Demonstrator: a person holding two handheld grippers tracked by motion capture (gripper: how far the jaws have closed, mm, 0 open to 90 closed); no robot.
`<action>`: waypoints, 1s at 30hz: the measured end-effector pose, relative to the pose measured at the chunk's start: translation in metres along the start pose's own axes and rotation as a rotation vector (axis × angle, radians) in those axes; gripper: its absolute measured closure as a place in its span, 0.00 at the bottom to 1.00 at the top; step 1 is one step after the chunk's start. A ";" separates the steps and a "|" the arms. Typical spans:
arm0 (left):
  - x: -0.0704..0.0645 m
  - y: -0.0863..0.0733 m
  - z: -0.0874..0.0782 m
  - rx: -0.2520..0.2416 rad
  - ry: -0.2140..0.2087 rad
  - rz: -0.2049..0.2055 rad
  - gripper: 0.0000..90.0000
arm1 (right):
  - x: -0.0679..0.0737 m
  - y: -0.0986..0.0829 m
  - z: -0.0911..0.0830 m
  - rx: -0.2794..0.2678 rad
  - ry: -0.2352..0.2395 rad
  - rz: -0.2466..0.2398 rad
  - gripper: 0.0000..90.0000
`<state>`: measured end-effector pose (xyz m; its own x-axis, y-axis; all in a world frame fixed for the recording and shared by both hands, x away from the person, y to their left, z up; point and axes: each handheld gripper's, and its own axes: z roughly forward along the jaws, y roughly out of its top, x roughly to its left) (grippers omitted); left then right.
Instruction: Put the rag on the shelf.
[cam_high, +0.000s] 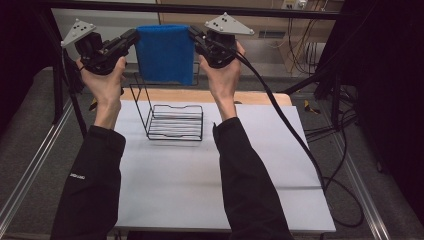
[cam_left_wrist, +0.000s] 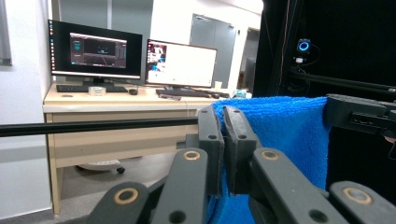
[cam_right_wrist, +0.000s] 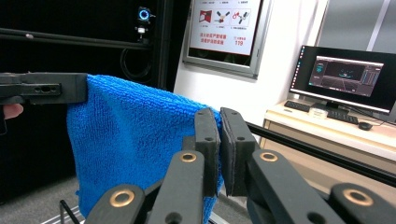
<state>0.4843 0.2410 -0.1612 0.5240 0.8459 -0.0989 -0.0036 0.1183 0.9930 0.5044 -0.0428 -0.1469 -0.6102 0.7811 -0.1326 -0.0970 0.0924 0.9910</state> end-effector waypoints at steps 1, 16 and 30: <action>0.001 -0.001 0.001 0.001 0.002 -0.001 0.96 | -0.001 -0.001 0.002 0.000 0.000 0.000 0.96; 0.015 -0.025 -0.003 0.047 -0.017 0.002 0.96 | 0.003 -0.020 0.012 0.060 0.019 -0.014 0.96; 0.019 -0.048 -0.017 0.100 -0.044 0.005 0.96 | 0.012 -0.041 0.003 0.127 0.066 0.014 0.96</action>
<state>0.4799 0.2600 -0.2120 0.5613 0.8224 -0.0927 0.0774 0.0593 0.9952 0.5029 -0.0352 -0.1889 -0.6618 0.7407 -0.1158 0.0093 0.1626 0.9866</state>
